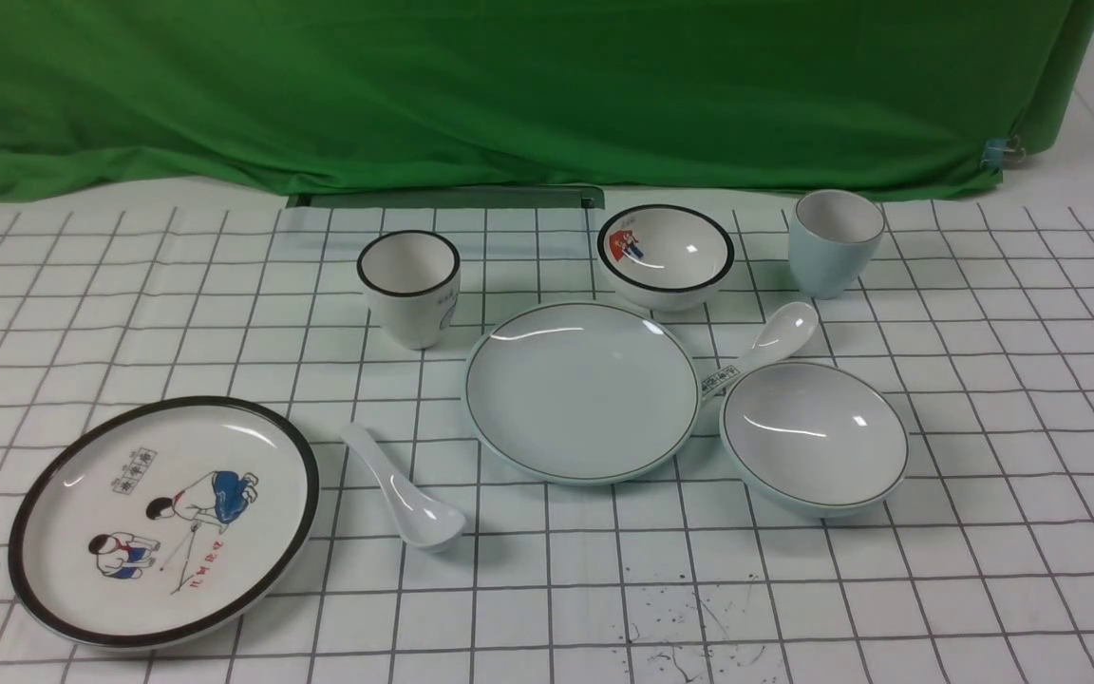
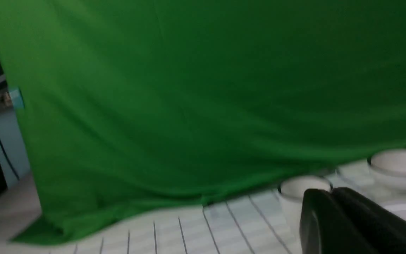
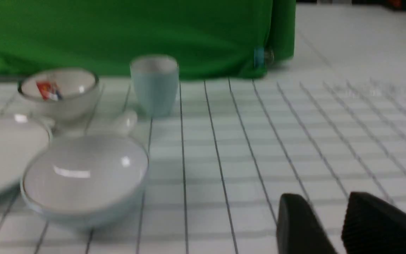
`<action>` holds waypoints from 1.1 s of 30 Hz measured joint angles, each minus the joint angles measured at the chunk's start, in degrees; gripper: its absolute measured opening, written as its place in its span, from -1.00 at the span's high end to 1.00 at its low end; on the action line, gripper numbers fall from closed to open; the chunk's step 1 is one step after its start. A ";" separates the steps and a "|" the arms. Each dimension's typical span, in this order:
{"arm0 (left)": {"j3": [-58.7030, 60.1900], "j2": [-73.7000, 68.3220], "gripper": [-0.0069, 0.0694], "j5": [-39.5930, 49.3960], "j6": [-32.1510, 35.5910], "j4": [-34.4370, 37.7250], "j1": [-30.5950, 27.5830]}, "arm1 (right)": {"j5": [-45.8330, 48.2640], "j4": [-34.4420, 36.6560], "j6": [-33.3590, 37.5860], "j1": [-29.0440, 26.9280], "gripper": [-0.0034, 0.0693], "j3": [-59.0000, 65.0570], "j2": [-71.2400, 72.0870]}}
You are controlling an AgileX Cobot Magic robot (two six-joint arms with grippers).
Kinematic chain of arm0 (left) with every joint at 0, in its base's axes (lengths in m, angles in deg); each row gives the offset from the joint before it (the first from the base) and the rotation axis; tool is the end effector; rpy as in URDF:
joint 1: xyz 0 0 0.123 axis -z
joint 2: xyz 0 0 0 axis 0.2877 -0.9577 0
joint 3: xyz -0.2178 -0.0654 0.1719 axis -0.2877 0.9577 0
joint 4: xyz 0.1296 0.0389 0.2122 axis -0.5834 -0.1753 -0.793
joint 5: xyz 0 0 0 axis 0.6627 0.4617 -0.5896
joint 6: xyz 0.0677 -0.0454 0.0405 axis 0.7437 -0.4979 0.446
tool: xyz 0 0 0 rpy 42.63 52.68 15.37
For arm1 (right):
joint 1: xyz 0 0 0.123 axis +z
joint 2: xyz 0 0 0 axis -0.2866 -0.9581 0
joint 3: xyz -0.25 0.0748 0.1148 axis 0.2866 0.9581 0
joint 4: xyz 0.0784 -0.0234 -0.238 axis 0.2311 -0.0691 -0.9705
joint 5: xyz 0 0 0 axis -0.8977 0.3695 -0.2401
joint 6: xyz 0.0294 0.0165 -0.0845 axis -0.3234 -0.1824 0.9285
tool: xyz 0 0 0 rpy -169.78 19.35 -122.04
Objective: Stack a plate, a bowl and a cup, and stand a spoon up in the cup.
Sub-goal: Use the right arm to grab a blue rice bowl
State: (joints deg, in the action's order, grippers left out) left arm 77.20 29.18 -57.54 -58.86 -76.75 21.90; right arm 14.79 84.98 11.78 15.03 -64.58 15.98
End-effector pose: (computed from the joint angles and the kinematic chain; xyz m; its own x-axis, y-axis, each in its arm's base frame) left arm 0.0530 -0.0052 0.2292 0.2948 0.1639 -0.9414 0.0396 0.9822 0.1834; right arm 0.0563 -0.0015 0.2115 0.0935 0.0366 -0.9949 0.0249 0.9989 0.0390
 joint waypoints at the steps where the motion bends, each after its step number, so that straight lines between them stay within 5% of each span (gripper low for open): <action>1: 0.00 0.00 0.89 -2.81 0.00 -0.33 0.00 | -4.88 0.00 0.00 0.00 0.24 0.00 0.00; 5: 0.00 0.00 0.89 -12.15 0.06 -1.45 0.00 | -22.60 -0.14 -2.93 0.00 0.24 0.00 0.00; 10: 0.00 0.00 0.89 -28.29 -7.32 -1.12 0.00 | -42.50 -0.12 -17.38 0.00 0.24 -0.05 0.00; 13: -0.99 0.04 0.89 -32.36 -12.61 -0.82 0.00 | -41.94 -0.53 -20.77 0.00 0.31 -0.58 0.04; 17: -11.16 -2.51 0.89 -24.83 -14.91 -1.51 0.00 | -30.60 -0.53 -18.55 0.00 0.67 -7.57 -0.94; 19: -22.12 -7.74 0.89 -13.37 -15.32 -1.60 0.00 | -22.27 -0.53 -10.84 0.00 0.84 -15.80 -4.47; 23: -35.20 -19.01 0.89 -2.41 -15.32 -1.65 0.00 | -13.87 -0.83 1.07 0.00 0.87 -24.62 -13.20; 29: -43.11 -34.14 0.89 8.89 -17.18 -1.17 0.00 | -7.35 -0.83 4.86 0.00 0.87 -28.62 -26.94; 33: -47.66 -46.50 0.89 27.51 -17.44 5.31 0.00 | 8.09 -0.53 5.46 0.34 0.87 -31.29 -41.91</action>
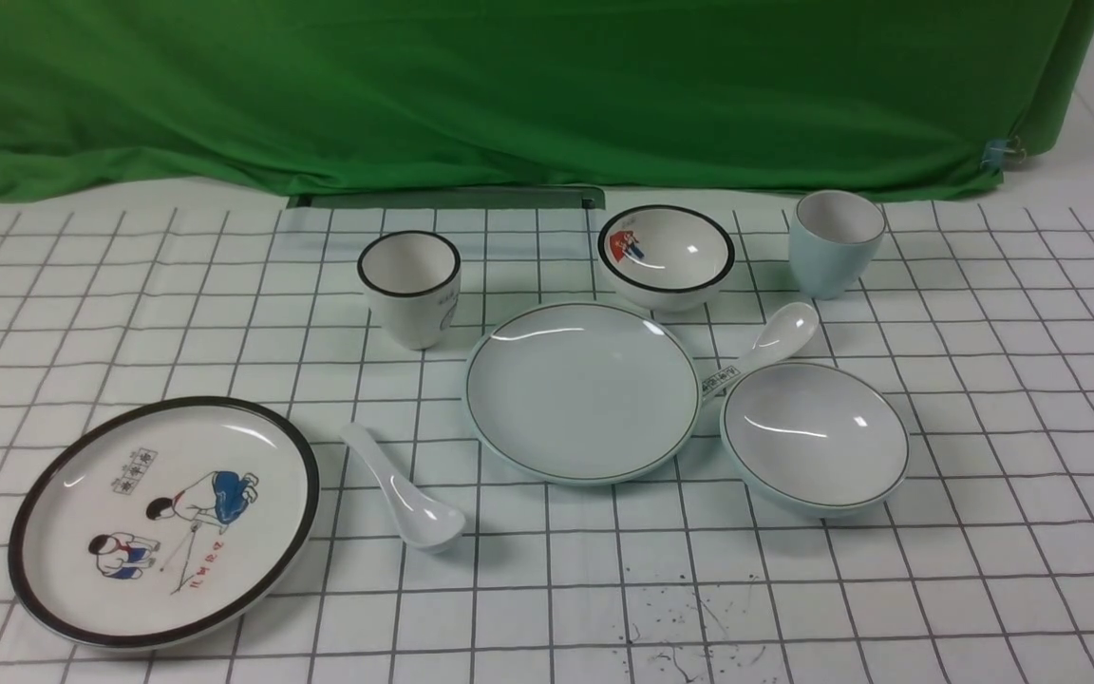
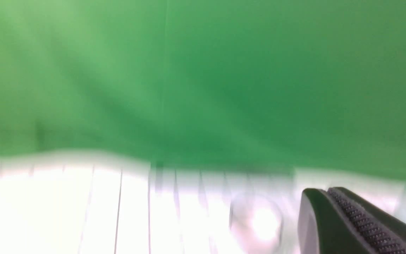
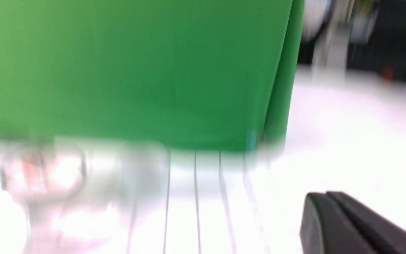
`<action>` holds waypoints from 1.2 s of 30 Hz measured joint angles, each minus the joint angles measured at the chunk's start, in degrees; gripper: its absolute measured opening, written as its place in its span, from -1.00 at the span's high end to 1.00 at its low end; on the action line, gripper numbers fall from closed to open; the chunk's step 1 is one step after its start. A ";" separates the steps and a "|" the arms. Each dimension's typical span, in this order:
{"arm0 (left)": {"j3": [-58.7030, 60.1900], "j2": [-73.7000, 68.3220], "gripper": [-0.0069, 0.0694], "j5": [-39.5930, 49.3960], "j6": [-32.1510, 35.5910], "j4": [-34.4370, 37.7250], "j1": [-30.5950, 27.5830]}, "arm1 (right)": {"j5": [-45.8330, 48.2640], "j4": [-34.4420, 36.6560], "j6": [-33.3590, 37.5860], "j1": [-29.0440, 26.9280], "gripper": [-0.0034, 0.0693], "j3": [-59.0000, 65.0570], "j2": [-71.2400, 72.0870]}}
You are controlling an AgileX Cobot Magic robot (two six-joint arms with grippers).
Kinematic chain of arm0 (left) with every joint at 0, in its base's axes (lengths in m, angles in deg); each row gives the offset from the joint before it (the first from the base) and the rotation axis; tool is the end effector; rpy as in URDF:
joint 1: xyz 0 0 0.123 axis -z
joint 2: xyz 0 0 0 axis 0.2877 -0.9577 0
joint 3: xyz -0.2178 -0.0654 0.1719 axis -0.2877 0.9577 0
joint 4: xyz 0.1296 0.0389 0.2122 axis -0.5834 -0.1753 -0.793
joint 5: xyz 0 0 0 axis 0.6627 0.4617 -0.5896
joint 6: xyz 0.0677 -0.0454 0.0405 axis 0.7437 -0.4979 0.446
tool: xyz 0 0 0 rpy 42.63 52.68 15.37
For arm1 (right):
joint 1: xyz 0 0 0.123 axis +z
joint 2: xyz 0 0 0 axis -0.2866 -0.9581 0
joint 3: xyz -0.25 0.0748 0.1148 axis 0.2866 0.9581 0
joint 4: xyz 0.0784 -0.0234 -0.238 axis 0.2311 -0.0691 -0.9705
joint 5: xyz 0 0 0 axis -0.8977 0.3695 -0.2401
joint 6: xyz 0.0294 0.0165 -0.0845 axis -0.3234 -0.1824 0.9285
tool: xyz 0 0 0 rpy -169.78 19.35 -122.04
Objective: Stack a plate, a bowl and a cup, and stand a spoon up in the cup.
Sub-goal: Use the right arm to grab a blue rice bowl
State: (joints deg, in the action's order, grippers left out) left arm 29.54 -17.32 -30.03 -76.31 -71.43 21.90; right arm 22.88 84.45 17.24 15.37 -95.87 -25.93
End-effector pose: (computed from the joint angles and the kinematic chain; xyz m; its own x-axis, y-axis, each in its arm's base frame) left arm 0.1702 -0.0171 0.3854 -0.1891 -0.1857 -0.9642 0.0718 0.9767 -0.2022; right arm 0.1556 -0.0034 0.3144 -0.2327 -0.0601 -0.9707 0.0073 0.9980 -0.0635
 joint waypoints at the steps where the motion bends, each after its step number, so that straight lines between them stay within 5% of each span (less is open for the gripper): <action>1: -0.10 -0.49 0.89 0.74 0.32 0.35 0.00 | 0.95 0.00 0.05 0.17 0.87 -0.23 -0.69; 5: -0.48 -9.84 0.89 13.80 10.09 8.22 0.00 | 19.20 1.01 2.05 4.96 0.87 -7.41 -17.44; 10: -0.32 -13.32 0.89 18.10 15.00 11.06 0.00 | 24.89 1.86 1.25 9.84 0.73 -16.28 -31.30; 15: 3.60 -8.84 0.86 13.76 15.85 9.79 0.00 | 25.73 2.80 0.61 12.30 -0.18 -28.79 -44.84; 18: 7.43 -3.49 0.84 8.91 16.03 7.33 0.00 | 25.87 3.48 0.61 12.44 -0.36 -33.03 -50.74; 26: 17.41 3.79 0.84 -4.71 16.26 6.24 0.00 | 25.55 7.58 0.61 12.51 -0.18 -36.54 -60.73; 36: 17.79 2.39 0.84 -5.15 16.26 12.35 0.00 | 24.20 8.58 1.47 13.66 0.09 -36.71 -63.66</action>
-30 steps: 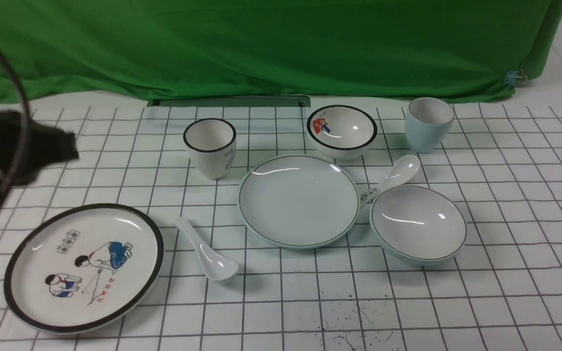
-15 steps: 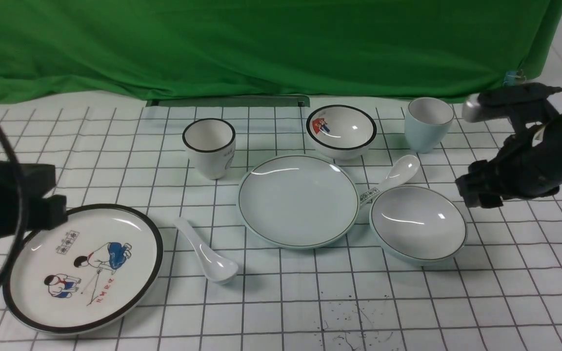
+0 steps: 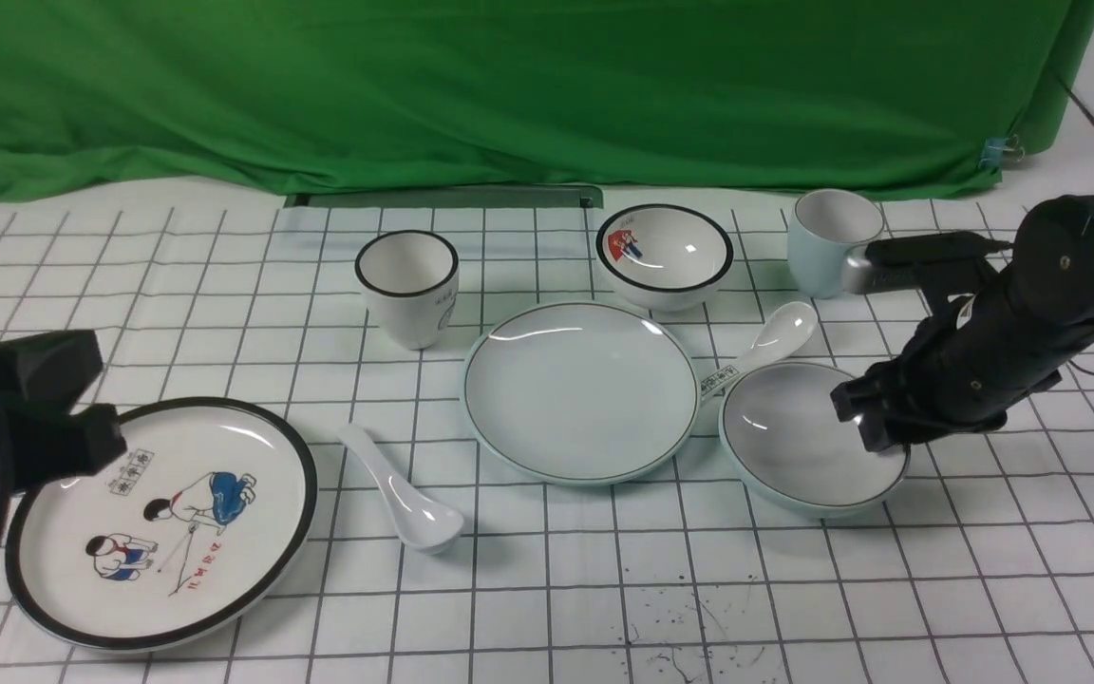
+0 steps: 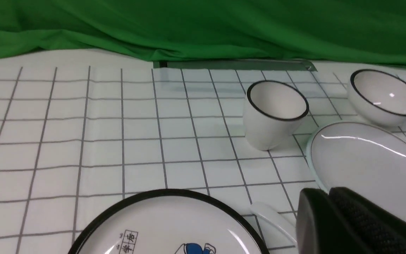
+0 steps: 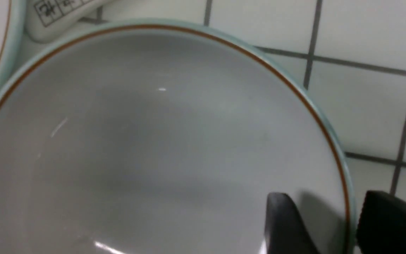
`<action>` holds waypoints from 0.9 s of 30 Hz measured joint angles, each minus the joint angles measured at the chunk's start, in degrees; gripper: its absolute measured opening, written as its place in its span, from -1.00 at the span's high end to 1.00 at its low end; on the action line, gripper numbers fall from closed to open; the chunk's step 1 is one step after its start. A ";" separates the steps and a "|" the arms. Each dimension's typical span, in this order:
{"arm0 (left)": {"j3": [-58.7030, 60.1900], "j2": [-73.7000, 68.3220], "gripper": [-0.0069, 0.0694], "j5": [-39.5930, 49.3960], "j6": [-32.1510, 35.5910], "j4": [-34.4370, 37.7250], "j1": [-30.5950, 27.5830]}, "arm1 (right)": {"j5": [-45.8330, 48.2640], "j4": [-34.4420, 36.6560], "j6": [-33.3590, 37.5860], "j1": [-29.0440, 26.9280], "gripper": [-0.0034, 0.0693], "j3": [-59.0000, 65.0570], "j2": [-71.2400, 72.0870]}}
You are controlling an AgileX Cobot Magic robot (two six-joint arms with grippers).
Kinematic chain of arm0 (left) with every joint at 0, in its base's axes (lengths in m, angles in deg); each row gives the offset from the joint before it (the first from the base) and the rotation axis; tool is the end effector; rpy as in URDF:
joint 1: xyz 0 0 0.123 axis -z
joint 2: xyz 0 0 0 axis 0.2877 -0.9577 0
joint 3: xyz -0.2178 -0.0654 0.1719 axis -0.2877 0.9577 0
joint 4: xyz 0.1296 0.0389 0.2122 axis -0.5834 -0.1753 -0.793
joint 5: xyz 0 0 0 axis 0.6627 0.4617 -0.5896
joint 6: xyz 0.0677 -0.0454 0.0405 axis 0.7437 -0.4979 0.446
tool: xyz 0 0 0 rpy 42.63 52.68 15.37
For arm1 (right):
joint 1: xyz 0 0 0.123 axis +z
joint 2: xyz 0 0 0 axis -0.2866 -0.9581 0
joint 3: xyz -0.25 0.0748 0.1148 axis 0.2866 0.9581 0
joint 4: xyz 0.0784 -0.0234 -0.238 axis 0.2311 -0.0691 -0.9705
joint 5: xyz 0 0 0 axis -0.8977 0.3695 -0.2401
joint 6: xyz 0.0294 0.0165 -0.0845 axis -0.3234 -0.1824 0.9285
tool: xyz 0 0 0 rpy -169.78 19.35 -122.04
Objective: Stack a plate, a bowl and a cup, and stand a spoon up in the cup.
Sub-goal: Use the right arm to grab a blue rice bowl
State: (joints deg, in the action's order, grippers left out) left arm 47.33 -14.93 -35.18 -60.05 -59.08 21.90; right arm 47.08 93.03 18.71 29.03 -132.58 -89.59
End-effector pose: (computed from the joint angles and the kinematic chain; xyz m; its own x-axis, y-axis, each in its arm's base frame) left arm 0.1598 -0.0191 0.2959 -0.3517 -0.1014 -0.9306 0.0917 0.9856 -0.1421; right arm 0.3641 0.0872 0.1847 -0.8884 -0.1573 -0.4313 -0.2141 0.9730 0.0862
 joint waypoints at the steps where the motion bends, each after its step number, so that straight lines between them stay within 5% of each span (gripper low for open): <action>1: -0.02 -0.08 0.84 0.18 0.00 0.00 0.00 | 0.00 0.00 0.10 0.08 0.11 0.00 0.00; 8: -2.53 -3.22 0.84 4.59 0.00 0.06 0.00 | -1.94 0.46 2.63 0.77 0.66 -0.18 0.00; 27: -4.01 -5.59 0.84 7.69 0.00 0.46 0.00 | 11.17 -0.17 6.68 2.97 0.69 -16.78 3.36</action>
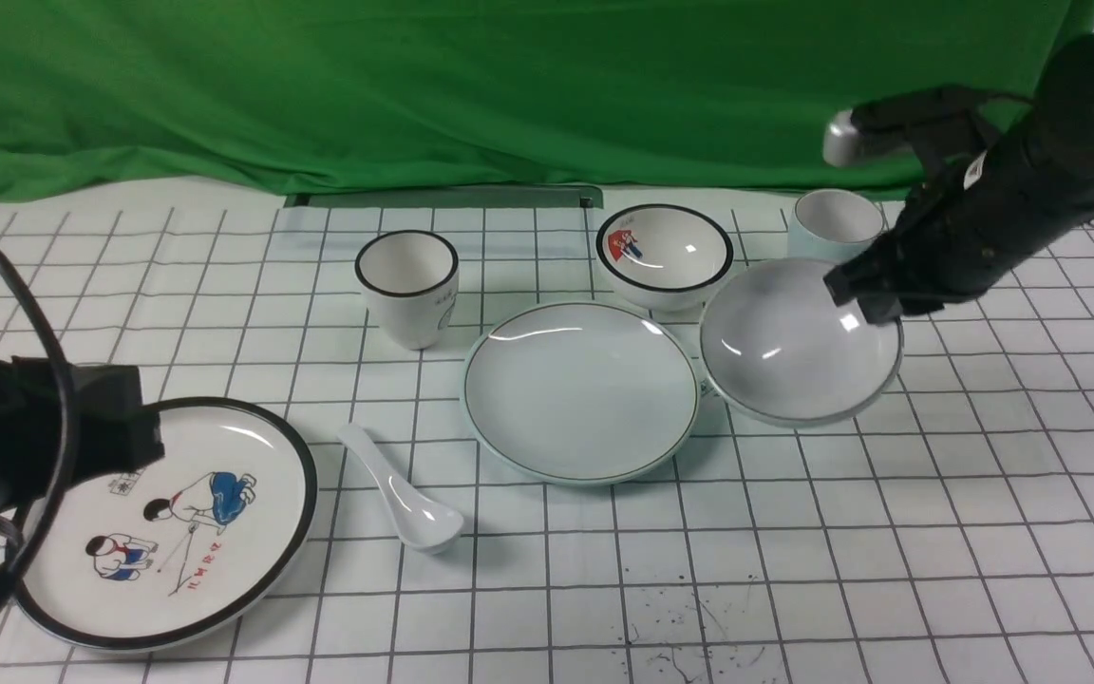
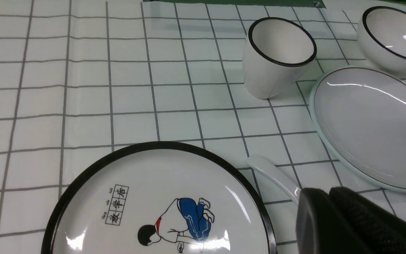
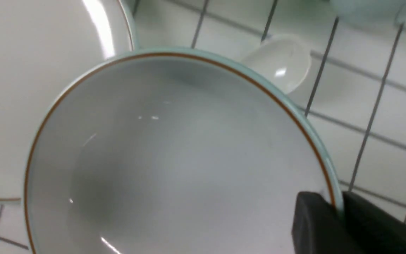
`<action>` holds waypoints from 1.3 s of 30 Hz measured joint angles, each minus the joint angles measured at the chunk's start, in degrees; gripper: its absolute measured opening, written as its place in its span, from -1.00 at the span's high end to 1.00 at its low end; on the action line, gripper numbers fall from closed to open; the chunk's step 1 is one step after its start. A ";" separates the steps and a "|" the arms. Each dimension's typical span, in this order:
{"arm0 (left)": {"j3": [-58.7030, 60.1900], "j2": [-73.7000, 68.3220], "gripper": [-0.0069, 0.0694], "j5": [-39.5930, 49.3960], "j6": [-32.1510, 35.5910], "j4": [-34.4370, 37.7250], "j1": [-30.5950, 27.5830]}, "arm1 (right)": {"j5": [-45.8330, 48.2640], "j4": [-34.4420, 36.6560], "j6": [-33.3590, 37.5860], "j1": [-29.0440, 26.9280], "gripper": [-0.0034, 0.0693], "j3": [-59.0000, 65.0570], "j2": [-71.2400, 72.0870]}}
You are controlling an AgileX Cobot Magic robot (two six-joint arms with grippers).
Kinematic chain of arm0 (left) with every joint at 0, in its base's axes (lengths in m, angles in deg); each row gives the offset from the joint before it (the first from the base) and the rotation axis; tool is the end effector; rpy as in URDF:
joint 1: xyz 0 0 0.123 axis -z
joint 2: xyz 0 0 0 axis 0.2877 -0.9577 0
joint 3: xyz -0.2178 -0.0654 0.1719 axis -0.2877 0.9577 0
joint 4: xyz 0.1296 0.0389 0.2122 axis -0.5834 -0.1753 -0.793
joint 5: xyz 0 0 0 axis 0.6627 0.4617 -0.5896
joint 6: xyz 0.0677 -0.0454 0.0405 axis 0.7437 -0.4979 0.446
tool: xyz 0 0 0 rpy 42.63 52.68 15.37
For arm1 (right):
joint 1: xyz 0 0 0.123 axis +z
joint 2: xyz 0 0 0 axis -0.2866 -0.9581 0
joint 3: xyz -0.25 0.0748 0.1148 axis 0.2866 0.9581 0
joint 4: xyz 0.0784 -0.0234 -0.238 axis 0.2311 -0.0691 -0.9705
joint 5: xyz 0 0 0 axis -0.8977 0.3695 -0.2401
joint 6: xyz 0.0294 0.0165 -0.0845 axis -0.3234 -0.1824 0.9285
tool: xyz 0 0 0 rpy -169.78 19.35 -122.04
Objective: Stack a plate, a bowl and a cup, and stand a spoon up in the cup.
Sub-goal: Use the right arm to grab a blue rice bowl, then use the right arm to put the blue rice bowl into the blue large plate in the middle
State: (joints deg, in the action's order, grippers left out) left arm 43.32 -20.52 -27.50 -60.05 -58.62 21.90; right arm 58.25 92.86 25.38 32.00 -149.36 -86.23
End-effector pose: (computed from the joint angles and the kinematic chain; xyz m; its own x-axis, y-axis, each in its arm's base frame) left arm 0.1754 -0.0241 0.2922 -0.4961 -0.0867 -0.8639 0.1037 0.9819 -0.1582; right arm 0.3816 0.1141 0.2819 -0.7572 -0.3099 -0.5749 -0.3947 0.9185 0.0247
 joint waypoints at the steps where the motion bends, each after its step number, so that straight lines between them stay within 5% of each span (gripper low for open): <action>1: 0.00 0.00 0.84 0.00 0.00 0.24 0.00 | 0.00 -0.05 0.05 0.21 0.69 -0.26 -0.01; 11: -0.02 0.00 0.84 -1.26 0.05 1.91 0.00 | -5.59 2.43 0.00 13.15 0.69 -5.48 -6.30; 23: -0.09 0.00 0.84 -1.26 0.17 2.26 0.00 | -7.57 3.86 -3.07 12.88 0.66 -9.23 -16.20; 30: -0.09 0.00 0.84 -1.26 0.27 2.30 0.00 | -11.44 3.94 -3.24 12.59 0.31 -9.51 -16.45; 39: -0.09 0.00 0.84 -1.21 0.39 2.30 0.00 | -10.10 3.53 -2.99 11.37 0.24 -11.60 -16.00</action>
State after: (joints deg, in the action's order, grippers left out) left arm 43.23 -20.52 -28.70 -59.66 -56.32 21.90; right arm 48.15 96.39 22.40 43.37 -160.96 -102.23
